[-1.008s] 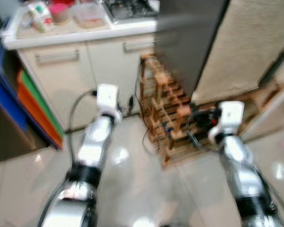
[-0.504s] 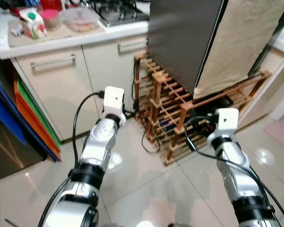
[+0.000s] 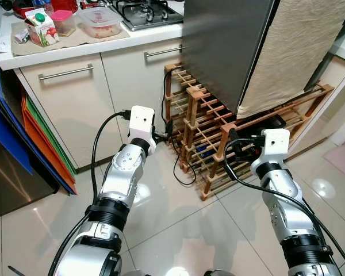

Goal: Restocking fridge

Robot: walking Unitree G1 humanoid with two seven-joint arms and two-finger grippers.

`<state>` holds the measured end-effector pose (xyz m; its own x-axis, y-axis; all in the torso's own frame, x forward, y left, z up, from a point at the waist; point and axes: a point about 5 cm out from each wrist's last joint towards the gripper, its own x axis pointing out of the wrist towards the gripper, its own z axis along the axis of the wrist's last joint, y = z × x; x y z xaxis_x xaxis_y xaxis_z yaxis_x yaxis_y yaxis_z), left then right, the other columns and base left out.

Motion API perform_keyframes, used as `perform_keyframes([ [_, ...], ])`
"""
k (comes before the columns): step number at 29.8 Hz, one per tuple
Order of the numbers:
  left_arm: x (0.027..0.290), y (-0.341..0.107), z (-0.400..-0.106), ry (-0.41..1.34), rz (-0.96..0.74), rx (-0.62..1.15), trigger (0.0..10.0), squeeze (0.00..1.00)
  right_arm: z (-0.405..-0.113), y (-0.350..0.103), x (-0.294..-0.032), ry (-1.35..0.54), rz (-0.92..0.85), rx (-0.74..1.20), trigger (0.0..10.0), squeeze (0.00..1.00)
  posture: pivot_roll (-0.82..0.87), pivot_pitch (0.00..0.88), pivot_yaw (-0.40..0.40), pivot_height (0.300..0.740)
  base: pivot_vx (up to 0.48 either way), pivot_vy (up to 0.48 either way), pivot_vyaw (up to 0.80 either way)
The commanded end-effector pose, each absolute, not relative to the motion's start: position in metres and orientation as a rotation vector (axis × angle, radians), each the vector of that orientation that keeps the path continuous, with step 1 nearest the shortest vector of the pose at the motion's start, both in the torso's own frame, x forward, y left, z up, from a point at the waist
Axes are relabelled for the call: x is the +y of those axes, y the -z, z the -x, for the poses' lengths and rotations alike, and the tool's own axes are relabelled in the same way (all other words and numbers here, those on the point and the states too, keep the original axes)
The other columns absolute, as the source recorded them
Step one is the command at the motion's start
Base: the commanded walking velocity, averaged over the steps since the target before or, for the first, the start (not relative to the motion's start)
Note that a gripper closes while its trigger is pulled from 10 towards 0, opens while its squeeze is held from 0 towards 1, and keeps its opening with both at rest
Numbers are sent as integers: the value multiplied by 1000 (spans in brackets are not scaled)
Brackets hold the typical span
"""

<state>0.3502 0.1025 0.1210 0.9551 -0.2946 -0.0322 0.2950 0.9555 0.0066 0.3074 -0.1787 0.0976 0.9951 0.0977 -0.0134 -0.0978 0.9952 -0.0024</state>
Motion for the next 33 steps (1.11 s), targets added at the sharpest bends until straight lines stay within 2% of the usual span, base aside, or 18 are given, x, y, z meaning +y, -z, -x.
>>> perform_keyframes([
  [1, 101, -122, -349, 318, -12, 13, 10000, 0, -308, -96, -179, -94, 7, 16, 10000, 0, -55, 15, 21, 740, 420, 0, 0],
  [10, 98, -123, -347, 349, -39, -2, 10000, 0, -309, -95, -176, -107, 8, 22, 10000, 0, -55, 14, 20, 740, 454, 0, 0],
  [23, 91, -125, -343, 410, -4, -29, 10000, 0, -309, -93, -174, -120, 7, 37, 10000, 0, -53, 9, 20, 740, 454, 0, -721],
  [33, 94, -127, -344, 402, 1, -20, 10000, 0, -308, -93, -173, -122, 12, 25, 10000, 0, -53, 13, 19, 740, 0, 0, -69],
])
